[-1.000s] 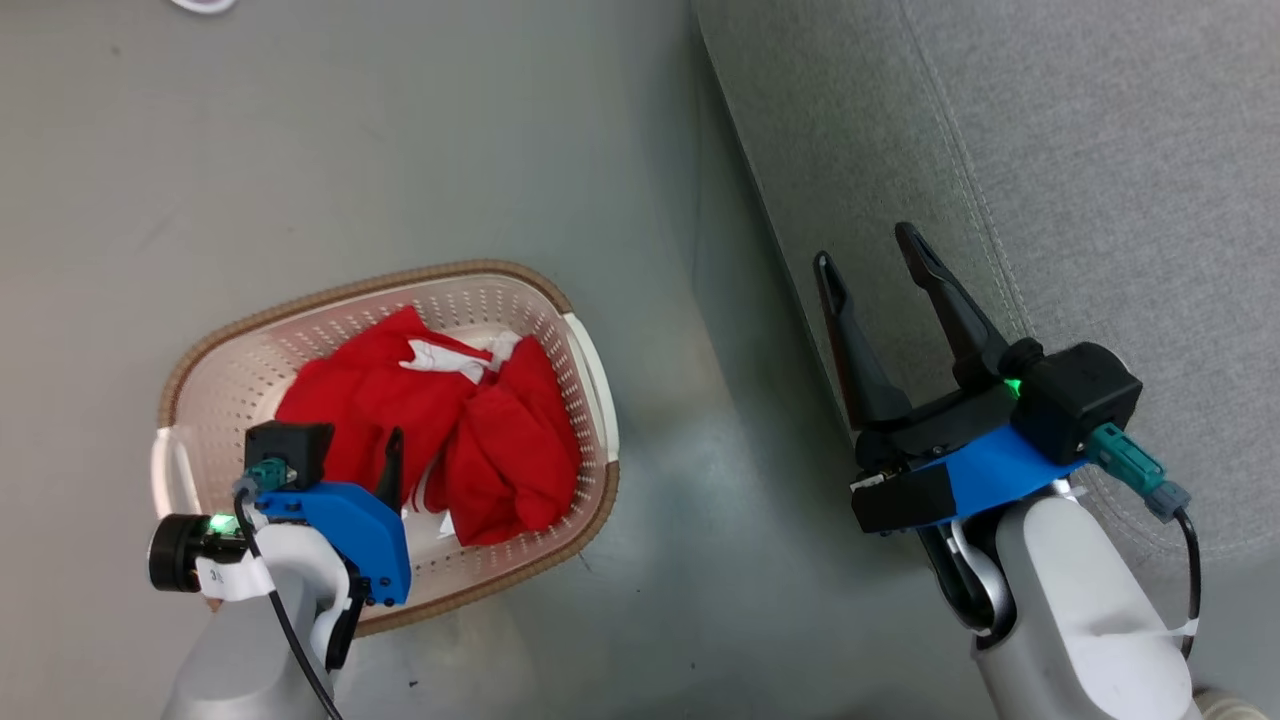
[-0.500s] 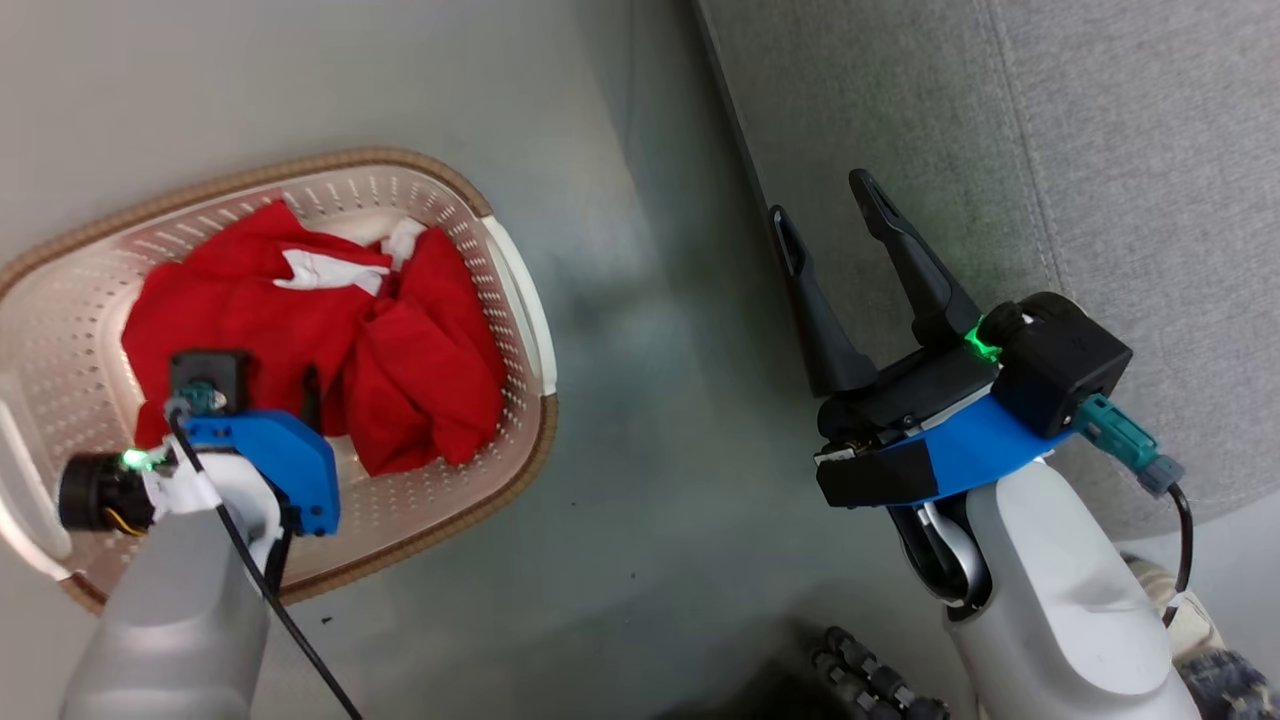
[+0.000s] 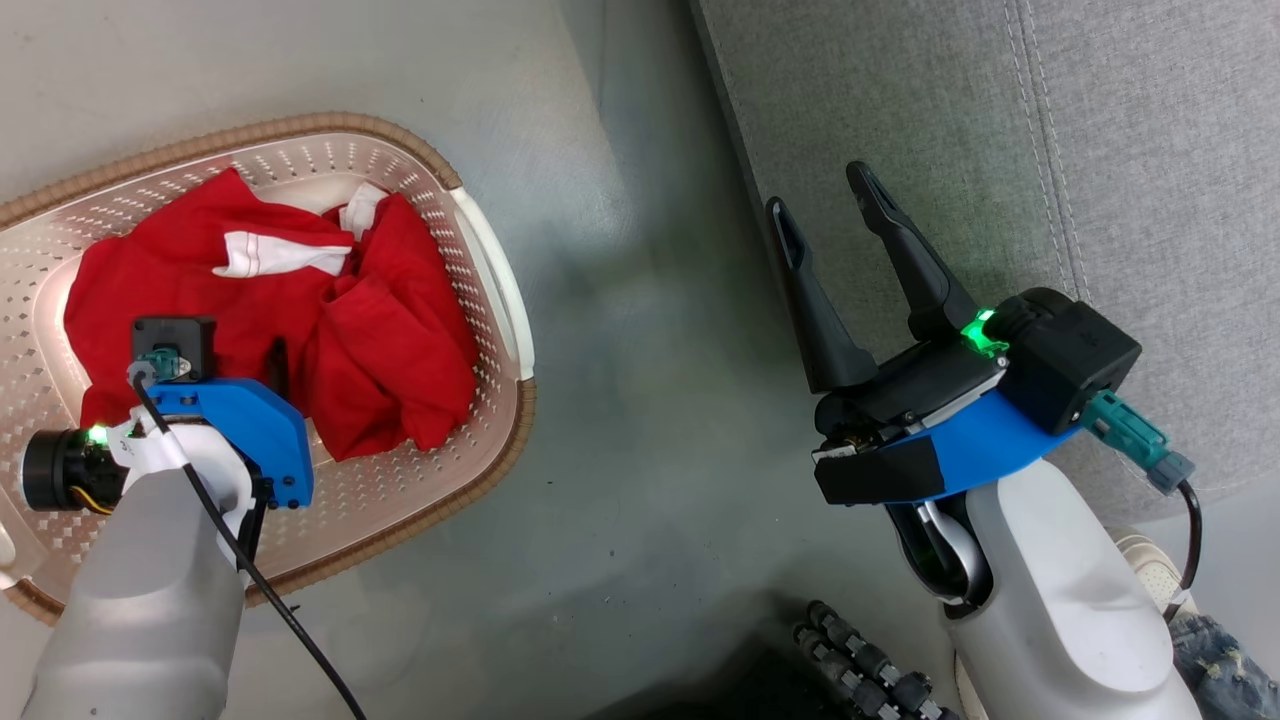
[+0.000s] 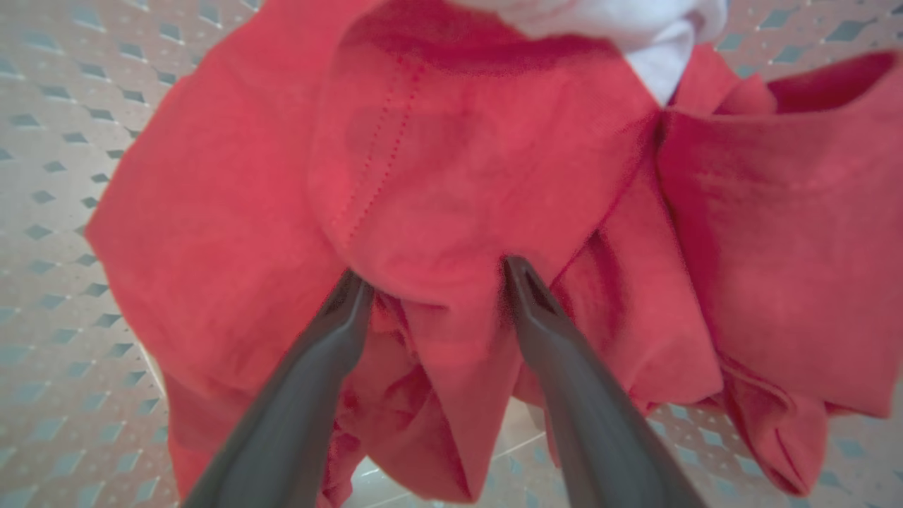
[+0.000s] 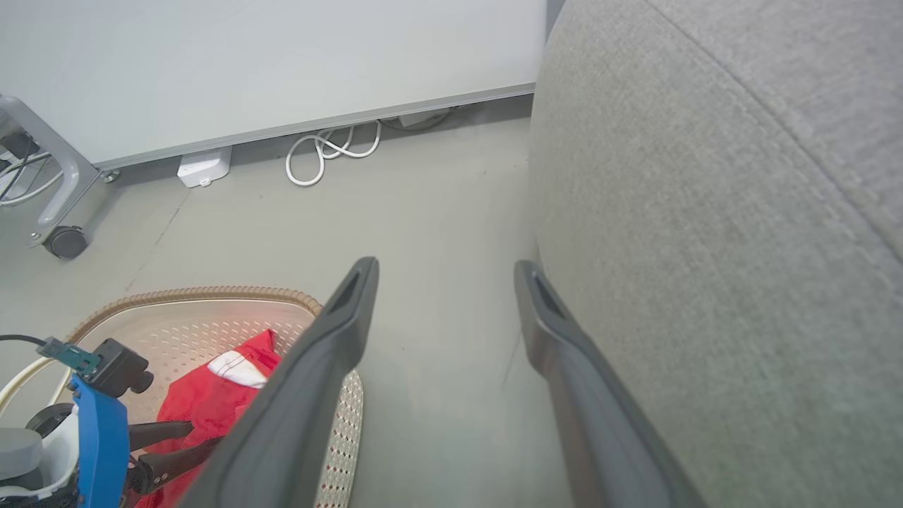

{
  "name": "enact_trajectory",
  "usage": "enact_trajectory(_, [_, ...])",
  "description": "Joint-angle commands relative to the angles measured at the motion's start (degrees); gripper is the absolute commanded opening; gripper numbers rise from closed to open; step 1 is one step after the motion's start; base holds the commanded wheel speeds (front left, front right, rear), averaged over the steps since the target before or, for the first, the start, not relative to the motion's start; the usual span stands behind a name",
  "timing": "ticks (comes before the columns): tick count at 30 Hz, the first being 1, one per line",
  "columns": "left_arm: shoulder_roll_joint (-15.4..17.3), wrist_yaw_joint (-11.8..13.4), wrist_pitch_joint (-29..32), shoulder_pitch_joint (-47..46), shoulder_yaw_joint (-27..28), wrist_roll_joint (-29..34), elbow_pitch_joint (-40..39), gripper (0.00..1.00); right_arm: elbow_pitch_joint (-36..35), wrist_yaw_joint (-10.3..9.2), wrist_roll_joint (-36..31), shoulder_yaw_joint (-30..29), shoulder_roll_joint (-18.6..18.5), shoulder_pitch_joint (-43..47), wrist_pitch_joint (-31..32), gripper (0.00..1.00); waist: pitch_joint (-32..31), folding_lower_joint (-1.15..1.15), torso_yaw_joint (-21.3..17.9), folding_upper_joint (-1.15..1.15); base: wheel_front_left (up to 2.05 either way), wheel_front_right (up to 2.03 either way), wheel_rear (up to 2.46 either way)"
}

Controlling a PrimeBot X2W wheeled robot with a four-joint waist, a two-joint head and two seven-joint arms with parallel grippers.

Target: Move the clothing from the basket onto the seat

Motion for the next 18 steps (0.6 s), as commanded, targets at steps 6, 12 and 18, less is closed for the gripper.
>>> enact_trajectory(6, [-0.2,-0.4,0.2,-0.7,-0.7,-0.4,1.0,0.00,-0.3,0.03,0.1,-0.2,-0.1,-0.8,-0.3,1.00,-0.3,-0.01,0.2,0.00,0.00,0.00,0.00])
enact_trajectory(12, [-0.3,-0.9,0.5,-1.5,-1.3,-0.5,1.7,0.00,-0.5,0.03,-0.5,-0.5,-0.1,-1.1,-0.3,1.00,-0.3,-0.01,0.7,0.00,0.00,0.00,0.00])
enact_trajectory(18, [-0.4,-1.1,0.0,-2.3,-2.3,-0.4,2.7,0.00,-0.1,0.03,-0.5,-0.4,-0.1,-1.5,-0.3,1.00,-0.5,-0.01,1.3,0.00,0.00,0.00,0.00])
